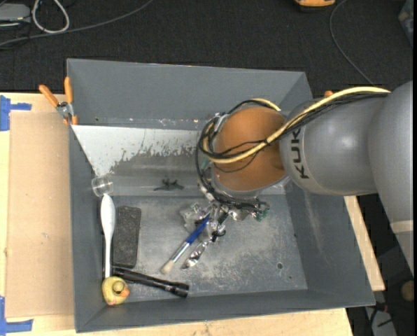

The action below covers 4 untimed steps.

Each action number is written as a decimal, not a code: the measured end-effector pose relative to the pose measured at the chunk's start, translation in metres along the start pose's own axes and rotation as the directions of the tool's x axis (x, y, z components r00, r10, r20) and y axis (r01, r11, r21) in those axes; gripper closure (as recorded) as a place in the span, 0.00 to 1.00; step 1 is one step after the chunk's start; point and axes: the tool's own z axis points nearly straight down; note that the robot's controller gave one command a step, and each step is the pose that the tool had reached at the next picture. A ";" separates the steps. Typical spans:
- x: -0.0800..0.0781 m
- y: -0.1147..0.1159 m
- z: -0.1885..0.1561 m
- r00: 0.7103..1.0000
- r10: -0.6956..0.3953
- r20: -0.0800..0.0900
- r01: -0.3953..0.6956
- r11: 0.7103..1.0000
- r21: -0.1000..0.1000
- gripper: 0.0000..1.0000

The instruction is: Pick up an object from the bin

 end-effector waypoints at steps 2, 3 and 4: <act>0.000 0.001 -0.013 1.000 0.004 0.000 -0.004 1.000 -0.002 1.00; 0.000 0.001 -0.029 1.000 0.007 0.001 -0.007 1.000 -0.002 1.00; -0.001 0.001 -0.039 1.000 0.012 0.003 -0.012 1.000 -0.002 1.00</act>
Offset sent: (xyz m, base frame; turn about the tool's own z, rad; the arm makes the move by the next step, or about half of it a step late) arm 0.0002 0.0001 0.0224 0.0005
